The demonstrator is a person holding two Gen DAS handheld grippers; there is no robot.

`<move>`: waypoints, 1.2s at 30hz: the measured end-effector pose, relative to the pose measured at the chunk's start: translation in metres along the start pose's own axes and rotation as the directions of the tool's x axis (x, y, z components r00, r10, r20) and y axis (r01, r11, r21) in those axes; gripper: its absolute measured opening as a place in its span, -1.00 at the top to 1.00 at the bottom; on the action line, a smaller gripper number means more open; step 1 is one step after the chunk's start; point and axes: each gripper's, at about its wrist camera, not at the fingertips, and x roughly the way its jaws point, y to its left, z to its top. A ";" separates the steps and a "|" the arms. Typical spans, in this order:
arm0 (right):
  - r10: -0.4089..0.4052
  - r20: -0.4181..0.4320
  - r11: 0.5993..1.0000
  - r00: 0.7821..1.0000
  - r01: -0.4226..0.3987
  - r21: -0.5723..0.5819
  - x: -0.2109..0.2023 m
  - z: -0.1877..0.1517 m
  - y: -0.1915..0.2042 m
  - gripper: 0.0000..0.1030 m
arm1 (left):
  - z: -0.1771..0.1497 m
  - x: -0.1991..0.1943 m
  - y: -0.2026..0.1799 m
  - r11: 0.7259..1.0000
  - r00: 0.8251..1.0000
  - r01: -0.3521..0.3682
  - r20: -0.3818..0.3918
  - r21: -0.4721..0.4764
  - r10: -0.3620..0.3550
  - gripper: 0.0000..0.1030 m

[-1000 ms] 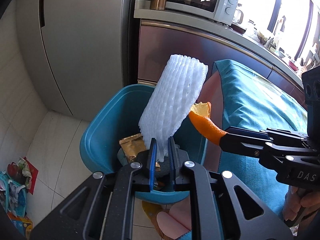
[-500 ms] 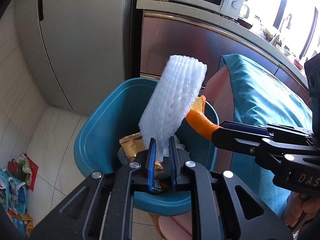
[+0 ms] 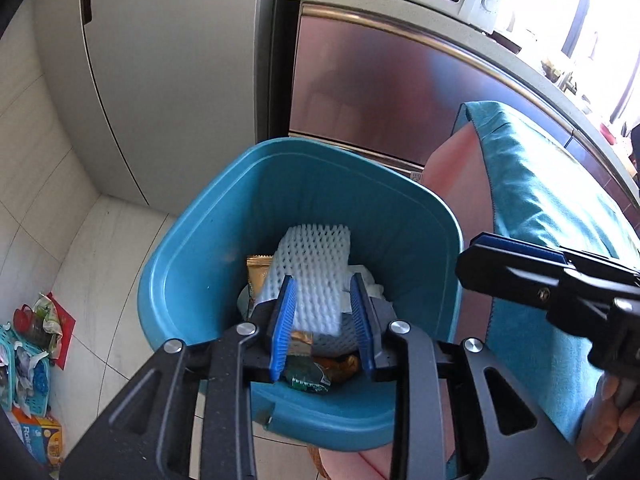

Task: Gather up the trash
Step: 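Open both tools over the teal bin to drop foam net and peel, then move both open tools back over the gold and clear wrappers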

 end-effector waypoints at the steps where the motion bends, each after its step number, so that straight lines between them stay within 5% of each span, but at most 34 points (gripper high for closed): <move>1: 0.002 0.002 1.000 1.000 -0.002 0.002 -0.002 -0.001 -0.001 0.54 | -0.001 -0.003 -0.001 1.000 1.000 0.000 0.008 0.000 0.000 0.41; 10: 0.012 0.050 1.000 0.999 -0.011 -0.013 -0.028 -0.015 -0.005 0.39 | -0.010 -0.043 -0.009 0.999 0.994 0.047 0.099 0.005 -0.047 0.23; 19: -0.042 0.169 0.997 0.985 0.052 -0.056 -0.102 -0.048 -0.015 0.24 | -0.025 -0.094 -0.060 0.979 0.964 0.154 0.196 0.135 -0.179 0.02; 28: -0.171 0.265 0.985 0.949 0.169 0.030 -0.178 -0.094 -0.054 0.21 | -0.048 -0.112 -0.146 0.903 0.921 0.307 0.146 0.301 -0.361 -0.04; 36: -0.323 0.334 0.944 0.885 0.277 0.179 -0.255 -0.137 -0.108 0.21 | -0.075 -0.115 -0.238 0.800 0.878 0.421 0.031 0.427 -0.478 -0.04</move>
